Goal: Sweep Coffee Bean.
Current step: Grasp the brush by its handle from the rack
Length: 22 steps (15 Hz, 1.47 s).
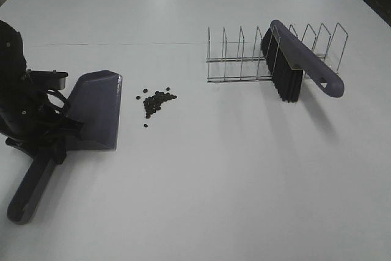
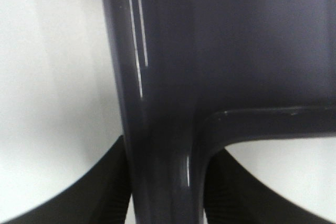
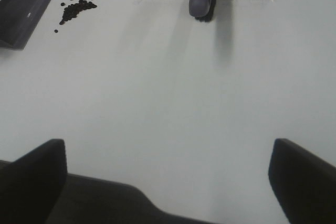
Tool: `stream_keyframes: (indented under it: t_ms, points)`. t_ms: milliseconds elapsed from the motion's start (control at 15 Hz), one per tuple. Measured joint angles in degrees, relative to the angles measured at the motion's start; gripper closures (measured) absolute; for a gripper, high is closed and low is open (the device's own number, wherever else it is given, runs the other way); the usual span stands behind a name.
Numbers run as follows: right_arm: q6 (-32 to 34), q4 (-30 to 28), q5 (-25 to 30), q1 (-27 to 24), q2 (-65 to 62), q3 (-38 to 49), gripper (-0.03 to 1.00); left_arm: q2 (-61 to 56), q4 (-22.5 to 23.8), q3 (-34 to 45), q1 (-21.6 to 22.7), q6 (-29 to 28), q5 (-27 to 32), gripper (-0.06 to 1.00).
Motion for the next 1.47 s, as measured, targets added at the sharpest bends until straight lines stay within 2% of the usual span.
stream_keyframes:
  t_ms: [133, 467, 733, 1267, 1400, 1467]
  points:
    - [2.9, 0.2, 0.4, 0.0, 12.0, -5.6, 0.0, 0.0, 0.0, 0.0, 0.0, -0.1, 0.0, 0.61]
    - [2.9, 0.4, 0.3, 0.0, 44.6, -24.4, 0.0, -0.1, 0.1, 0.0, -0.2, -0.1, 0.2, 0.61]
    - [2.1, 0.5, -4.1, 0.0, 67.6, -34.0, 0.0, -0.1, 0.1, 0.0, -0.2, 0.1, 0.3, 0.61]
    - [1.5, -0.9, 4.5, 0.0, 100.4, -64.3, 0.0, -0.1, 0.1, 0.0, -0.2, 0.5, 0.4, 0.61]
    - [0.5, -1.0, 5.8, 0.0, 108.9, -73.9, 0.0, -0.1, 0.1, 0.0, -0.2, 0.5, 0.4, 0.61]
    - [-0.2, -1.0, 5.8, 0.0, 116.7, -83.3, 0.0, -0.1, 0.1, 0.0, -0.2, 0.5, 0.4, 0.61]
